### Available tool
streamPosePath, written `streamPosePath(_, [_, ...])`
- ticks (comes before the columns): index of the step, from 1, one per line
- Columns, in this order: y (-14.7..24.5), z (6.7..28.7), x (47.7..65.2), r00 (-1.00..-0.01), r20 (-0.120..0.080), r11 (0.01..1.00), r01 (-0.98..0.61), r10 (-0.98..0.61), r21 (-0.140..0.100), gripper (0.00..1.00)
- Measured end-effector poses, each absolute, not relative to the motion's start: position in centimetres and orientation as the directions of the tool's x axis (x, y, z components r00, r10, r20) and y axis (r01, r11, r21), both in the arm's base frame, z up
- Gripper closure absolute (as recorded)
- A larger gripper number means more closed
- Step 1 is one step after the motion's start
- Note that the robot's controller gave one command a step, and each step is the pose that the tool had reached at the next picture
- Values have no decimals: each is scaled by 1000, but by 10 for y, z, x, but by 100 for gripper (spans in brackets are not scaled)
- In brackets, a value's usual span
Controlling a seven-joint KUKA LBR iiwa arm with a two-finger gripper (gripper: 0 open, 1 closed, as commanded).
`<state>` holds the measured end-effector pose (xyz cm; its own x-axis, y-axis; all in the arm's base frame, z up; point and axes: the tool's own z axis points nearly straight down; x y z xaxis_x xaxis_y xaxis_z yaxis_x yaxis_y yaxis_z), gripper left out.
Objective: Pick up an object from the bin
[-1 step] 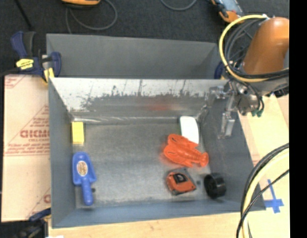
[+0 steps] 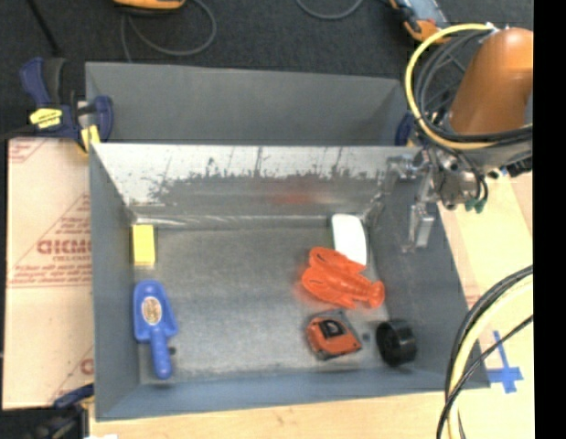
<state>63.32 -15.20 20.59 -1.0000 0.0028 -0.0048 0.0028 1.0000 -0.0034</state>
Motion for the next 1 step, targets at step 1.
streamPosePath(1, [-124,156,641,-1000,-12,1000,-9,-9,-6,0])
